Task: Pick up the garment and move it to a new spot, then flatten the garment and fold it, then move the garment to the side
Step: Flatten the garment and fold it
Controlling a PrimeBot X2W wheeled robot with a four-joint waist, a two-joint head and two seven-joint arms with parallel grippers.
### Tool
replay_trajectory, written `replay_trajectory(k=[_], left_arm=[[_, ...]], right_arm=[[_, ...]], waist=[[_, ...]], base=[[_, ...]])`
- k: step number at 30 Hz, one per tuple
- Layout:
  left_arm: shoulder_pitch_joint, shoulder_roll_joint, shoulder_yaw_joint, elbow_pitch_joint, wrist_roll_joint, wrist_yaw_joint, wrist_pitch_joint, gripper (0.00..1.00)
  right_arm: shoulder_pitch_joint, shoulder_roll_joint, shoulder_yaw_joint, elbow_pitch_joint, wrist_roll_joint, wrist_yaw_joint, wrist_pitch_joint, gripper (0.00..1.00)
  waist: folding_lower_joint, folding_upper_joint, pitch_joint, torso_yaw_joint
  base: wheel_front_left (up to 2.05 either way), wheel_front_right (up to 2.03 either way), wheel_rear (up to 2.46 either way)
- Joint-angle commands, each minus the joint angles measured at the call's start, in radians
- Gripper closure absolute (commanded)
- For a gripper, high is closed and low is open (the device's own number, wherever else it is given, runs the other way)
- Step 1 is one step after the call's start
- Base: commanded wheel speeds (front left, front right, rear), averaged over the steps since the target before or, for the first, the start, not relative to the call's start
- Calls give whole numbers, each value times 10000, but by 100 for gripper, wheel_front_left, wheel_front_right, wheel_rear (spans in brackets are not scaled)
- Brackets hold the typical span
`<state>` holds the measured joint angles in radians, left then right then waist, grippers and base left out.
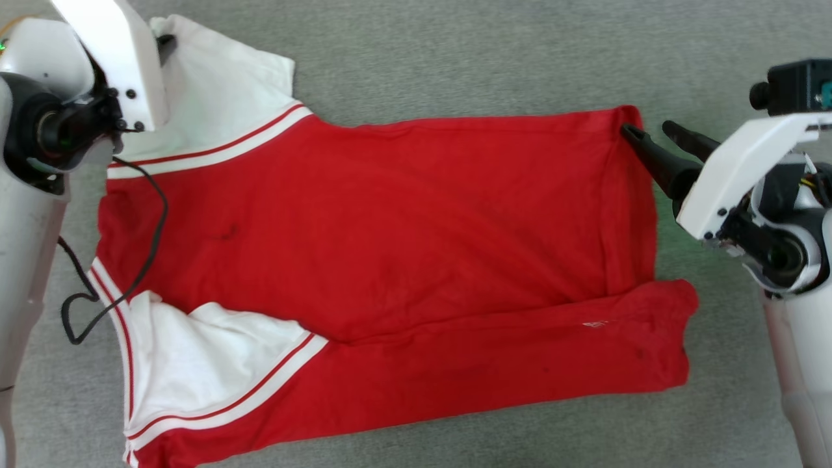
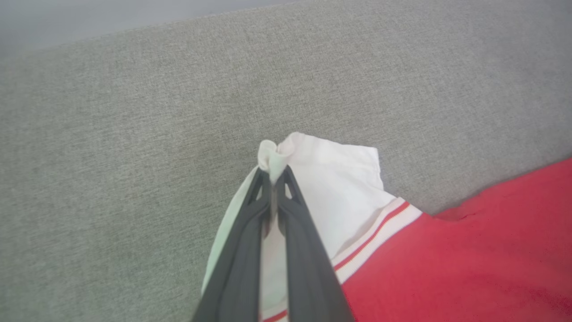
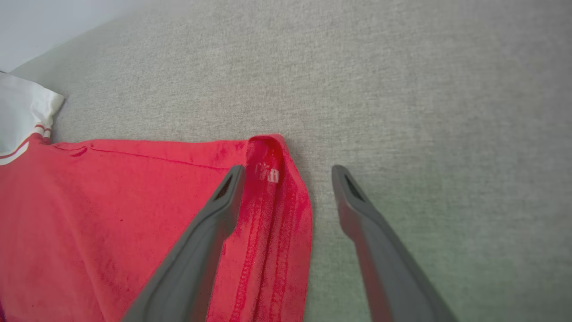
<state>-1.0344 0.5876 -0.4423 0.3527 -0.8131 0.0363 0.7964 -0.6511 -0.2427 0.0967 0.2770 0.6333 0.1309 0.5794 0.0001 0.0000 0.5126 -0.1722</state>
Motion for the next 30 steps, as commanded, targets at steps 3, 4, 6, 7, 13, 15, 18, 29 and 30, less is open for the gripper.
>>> replay_trajectory(k=[3,4,6,7,13,15,18,29,30], left_arm=[[-174,-143,-48,-79,30,-94,-152,100],[-187,-165,-71,-119,46,-127,-193,100],[-220,-205,-114,-192,69,-191,-260,100],[-228,-210,-126,-212,83,-203,-298,100],[-255,-273,-171,-242,131,-346,-617,100],[-248,-272,-182,-219,167,-372,-717,100],[-202,-300,-165,-126,141,-392,-858,100],[1397,-244,488,-399,-338,-367,-2446,100],[1645,-230,588,-539,-405,-348,-2659,100]], right_arm=[[-585,-77,42,463,-74,-4,434,0],[-738,-65,59,678,-77,-4,625,0],[-1087,-127,137,1046,-131,-4,871,0],[-1189,-116,206,1296,-145,-4,1040,0],[-1251,59,858,2647,-418,-7,2754,100],[-1295,60,1041,2825,-564,-4,3200,100],[-1607,7,1091,2760,-675,-4,3287,100],[-1344,-268,347,1168,-895,-4,1436,100],[-1176,-276,228,1028,-917,-4,1356,100]], waist=[[-1,0,191,321],[-1,0,245,377],[-1,0,353,483],[-1,0,391,520],[-1,0,446,713],[-1,0,419,745],[-1,0,333,795],[-1,0,-906,1055],[-1,0,-1034,1091]], base=[[0,0,0],[0,0,0],[0,0,0],[0,0,0],[0,0,0],[0,0,0],[0,0,0],[0,0,0],[0,0,0]])
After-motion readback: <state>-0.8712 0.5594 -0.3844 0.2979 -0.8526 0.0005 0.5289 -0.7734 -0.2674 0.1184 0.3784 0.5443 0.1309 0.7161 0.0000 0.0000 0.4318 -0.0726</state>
